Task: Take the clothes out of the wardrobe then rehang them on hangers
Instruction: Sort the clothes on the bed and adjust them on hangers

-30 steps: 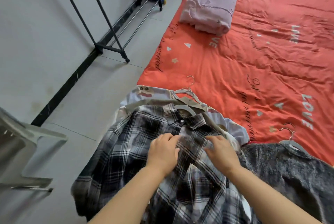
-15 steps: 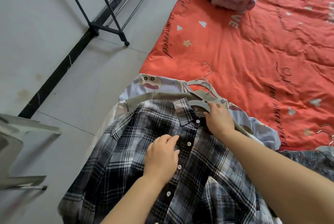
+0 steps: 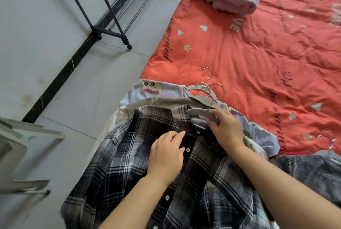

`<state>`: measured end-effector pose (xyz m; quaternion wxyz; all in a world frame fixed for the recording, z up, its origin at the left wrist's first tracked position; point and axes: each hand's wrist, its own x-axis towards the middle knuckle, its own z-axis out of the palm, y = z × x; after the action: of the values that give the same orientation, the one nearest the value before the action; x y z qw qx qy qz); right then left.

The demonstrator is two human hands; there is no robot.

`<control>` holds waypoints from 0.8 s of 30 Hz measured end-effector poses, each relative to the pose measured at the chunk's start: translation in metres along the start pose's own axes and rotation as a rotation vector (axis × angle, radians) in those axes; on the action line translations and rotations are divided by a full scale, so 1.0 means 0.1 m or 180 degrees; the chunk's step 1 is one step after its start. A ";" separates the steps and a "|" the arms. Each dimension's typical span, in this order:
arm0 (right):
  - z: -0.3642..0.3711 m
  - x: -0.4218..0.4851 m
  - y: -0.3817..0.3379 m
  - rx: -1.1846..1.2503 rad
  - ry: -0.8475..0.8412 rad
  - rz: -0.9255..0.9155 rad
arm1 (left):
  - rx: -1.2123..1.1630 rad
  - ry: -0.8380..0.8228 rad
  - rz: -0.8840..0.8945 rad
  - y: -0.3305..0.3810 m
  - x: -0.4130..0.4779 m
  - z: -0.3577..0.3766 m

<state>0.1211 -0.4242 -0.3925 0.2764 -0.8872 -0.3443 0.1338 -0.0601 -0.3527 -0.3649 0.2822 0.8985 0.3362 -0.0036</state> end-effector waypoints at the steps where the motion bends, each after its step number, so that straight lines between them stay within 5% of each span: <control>1: -0.09 -0.12 -0.06 0.0009 -0.0003 -0.0113 | 0.0052 0.0100 0.0044 0.06 0.00 -0.08; 6: -0.54 -0.73 -0.41 0.0247 -0.0021 -0.0557 | 0.0381 0.0773 0.0616 0.45 -0.10 -0.53; 14: -1.48 -1.52 -0.93 0.0778 0.0321 -0.0474 | 0.0428 0.1093 0.1380 0.88 -0.78 -1.09; 24: -2.14 -3.10 -1.08 0.0619 0.1322 -0.0078 | -0.0504 0.0690 0.2421 1.51 -1.81 -1.32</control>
<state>-0.0708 -0.6555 -0.1413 0.4272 -0.8606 -0.2762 -0.0225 -0.1332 -0.4872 -0.1418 0.2946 0.9295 0.0067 0.2218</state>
